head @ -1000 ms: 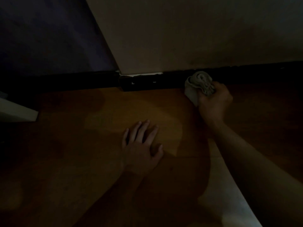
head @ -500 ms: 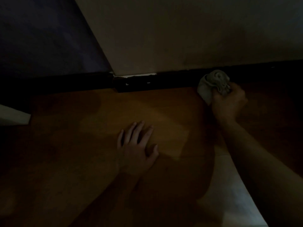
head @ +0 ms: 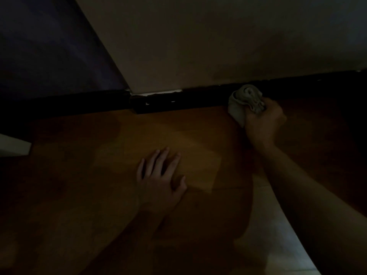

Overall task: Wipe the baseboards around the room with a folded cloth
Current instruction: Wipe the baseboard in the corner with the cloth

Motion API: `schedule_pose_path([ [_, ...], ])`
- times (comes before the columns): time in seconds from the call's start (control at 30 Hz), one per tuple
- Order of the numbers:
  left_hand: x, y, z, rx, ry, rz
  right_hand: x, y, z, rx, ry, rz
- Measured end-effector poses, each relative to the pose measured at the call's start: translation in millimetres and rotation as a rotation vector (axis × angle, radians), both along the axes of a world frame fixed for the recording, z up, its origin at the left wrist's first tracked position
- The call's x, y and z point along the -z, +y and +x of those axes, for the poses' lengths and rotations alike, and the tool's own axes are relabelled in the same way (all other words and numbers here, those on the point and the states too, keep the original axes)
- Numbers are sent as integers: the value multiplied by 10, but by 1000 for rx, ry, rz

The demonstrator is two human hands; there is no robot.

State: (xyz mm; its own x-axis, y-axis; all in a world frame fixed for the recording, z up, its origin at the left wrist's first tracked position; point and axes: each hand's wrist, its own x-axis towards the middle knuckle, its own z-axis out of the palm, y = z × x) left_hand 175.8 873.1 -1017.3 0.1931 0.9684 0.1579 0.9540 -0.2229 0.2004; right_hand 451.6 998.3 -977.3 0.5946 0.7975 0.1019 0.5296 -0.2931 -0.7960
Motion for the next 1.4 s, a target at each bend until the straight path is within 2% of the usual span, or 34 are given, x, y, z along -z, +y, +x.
schedule_pose_path([
  [0.13, -11, 8, -9, 2, -2, -23, 30, 5, -99, 9, 11, 2],
  [0.33, 20, 15, -21, 5, 4, -35, 13, 30, -438, -145, -70, 22],
  [0.53, -44, 16, 11, 7, 57, -102, -30, 51, -279, -147, -110, -30],
  [0.6, -152, 49, 14, 33, 104, -189, -69, 28, -138, -101, -85, -64],
  [0.73, -434, 185, 25, 52, 179, -505, -232, -55, 85, 9, 4, -127],
  [0.8, -489, 256, 67, 75, 198, -574, -254, -84, 159, 11, 41, -155],
  [1.07, -395, 365, 67, 250, 183, -534, -372, -177, 198, -21, -2, -188],
  [1.27, -512, 439, 123, 274, 168, -614, -811, -367, 232, -32, -42, -253],
  [1.4, -618, 485, 92, 329, 160, -600, -1180, -530, 320, -85, -127, -266],
])
